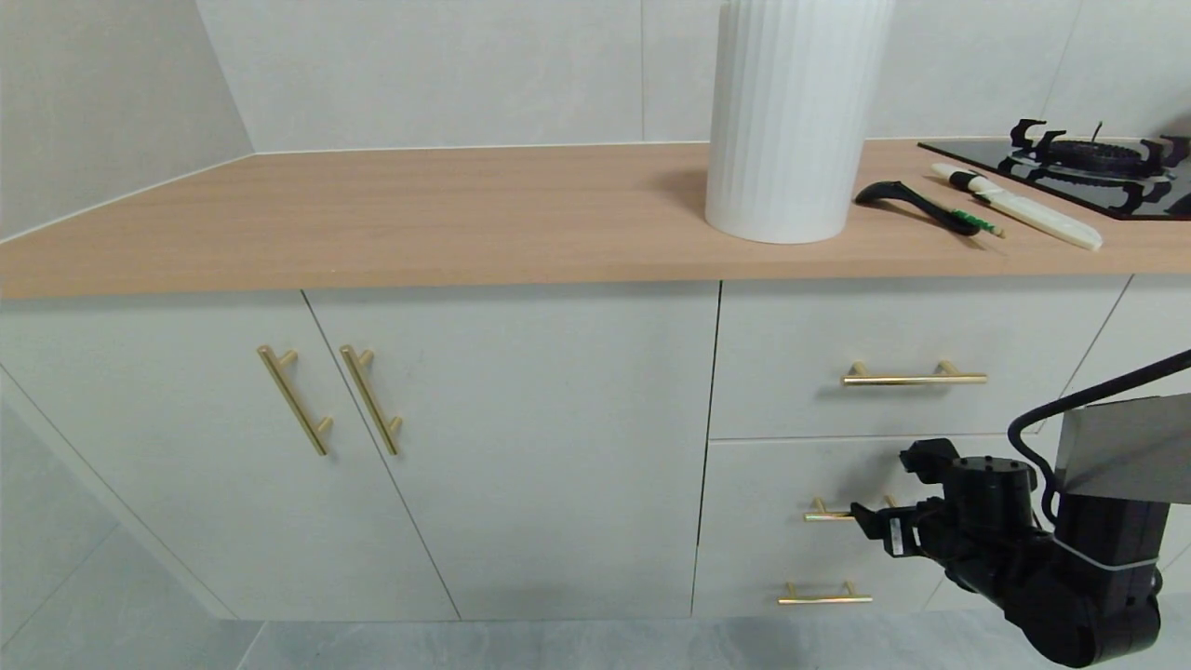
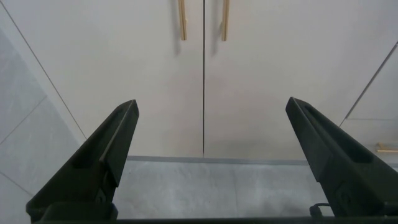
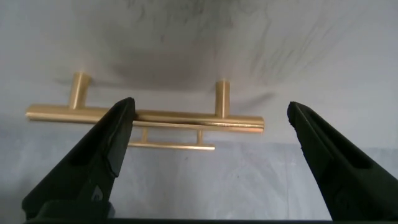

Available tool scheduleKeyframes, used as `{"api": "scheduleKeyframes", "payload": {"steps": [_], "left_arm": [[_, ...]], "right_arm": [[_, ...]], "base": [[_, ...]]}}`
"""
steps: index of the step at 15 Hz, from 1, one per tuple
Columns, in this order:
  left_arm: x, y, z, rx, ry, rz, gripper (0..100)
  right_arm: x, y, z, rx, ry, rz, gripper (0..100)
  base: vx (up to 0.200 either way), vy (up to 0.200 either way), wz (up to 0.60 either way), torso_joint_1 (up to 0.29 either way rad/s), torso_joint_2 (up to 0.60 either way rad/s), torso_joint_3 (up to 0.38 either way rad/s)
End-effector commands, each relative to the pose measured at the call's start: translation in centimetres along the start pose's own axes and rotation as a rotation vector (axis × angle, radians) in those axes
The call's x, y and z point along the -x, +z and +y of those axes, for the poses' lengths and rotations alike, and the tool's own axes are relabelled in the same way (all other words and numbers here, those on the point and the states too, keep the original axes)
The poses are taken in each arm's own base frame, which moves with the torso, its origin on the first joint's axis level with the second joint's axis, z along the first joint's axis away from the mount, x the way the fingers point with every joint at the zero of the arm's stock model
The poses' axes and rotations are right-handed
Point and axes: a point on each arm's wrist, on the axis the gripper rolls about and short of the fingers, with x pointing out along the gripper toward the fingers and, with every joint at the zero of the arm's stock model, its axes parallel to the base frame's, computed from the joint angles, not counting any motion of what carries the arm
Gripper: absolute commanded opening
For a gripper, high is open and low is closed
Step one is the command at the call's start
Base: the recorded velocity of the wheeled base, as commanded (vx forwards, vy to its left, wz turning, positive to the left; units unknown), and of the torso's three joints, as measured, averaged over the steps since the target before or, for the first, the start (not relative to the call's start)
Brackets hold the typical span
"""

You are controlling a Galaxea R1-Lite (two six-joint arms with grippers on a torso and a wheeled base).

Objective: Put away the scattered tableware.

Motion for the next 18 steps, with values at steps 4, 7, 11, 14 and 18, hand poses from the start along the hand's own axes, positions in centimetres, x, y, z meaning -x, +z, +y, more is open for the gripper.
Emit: {"api": "scheduleKeyframes", "payload": {"steps": [4,7,11,14,18], "left_arm": [[0.0,0.0,0.0,0.000,0.001,0.000,100],[0.0,0.0,0.0,0.000,0.001,0.000,100],[0.0,0.0,0.0,0.000,0.001,0.000,100],[0.0,0.0,0.0,0.000,0.001,0.000,100],[0.0,0.0,0.0,0.000,0.001,0.000,100]], "right_arm": [[-1.2,-1.2,0.2,0.003,-0.033,-0.004,100],[-0.6,-1.4,0.1,0.010,-0.031,0.019,100],[1.6,-0.3,-0.2,0.023,0.007,0.078,100],[7.3,3.3,-0.2,0.051,0.093,0.201,100],[14.0,7.7,0.0,0.088,0.143,0.259,100]], "base": [[0.000,0.000,0.00,0.000,0.00,0.000],[0.000,0.000,0.00,0.000,0.00,0.000],[0.000,0.000,0.00,0.000,0.00,0.000],[0.000,0.000,0.00,0.000,0.00,0.000],[0.000,0.000,0.00,0.000,0.00,0.000]]}}
